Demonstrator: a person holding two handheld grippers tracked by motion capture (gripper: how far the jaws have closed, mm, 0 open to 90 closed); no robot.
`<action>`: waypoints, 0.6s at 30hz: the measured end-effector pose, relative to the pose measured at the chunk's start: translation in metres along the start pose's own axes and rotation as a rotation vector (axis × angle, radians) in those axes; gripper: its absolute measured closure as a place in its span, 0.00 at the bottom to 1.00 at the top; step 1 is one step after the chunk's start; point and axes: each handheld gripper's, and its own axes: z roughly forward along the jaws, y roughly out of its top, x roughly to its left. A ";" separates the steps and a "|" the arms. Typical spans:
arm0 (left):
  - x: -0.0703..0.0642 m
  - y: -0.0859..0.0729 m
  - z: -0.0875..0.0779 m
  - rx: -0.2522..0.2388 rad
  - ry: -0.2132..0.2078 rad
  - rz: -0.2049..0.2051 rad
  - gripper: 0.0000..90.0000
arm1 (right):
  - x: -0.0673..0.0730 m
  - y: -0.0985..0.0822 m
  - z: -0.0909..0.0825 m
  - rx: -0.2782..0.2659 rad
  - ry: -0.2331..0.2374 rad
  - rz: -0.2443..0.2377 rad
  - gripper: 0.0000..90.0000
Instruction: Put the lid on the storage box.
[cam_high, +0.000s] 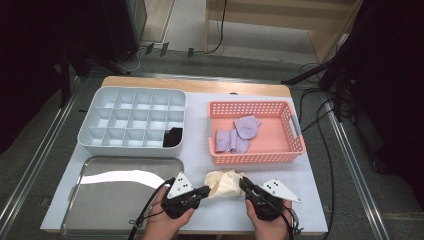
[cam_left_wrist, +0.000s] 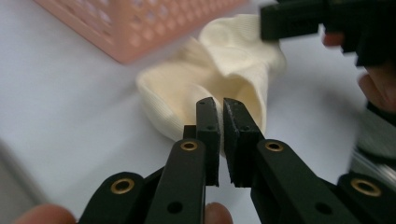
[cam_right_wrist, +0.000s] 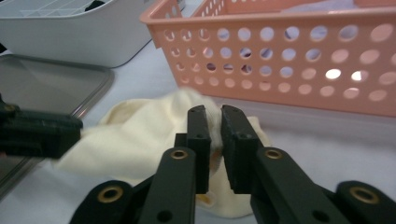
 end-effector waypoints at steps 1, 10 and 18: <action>-0.001 -0.001 0.002 0.026 -0.011 0.013 0.94 | 0.000 -0.001 -0.001 0.001 0.004 0.002 0.87; 0.000 0.001 0.000 -0.025 0.013 -0.015 0.64 | -0.005 -0.011 -0.014 0.033 0.020 0.084 0.81; -0.001 0.004 0.002 -0.003 -0.014 -0.006 0.77 | 0.013 -0.023 -0.015 0.106 0.060 0.074 0.78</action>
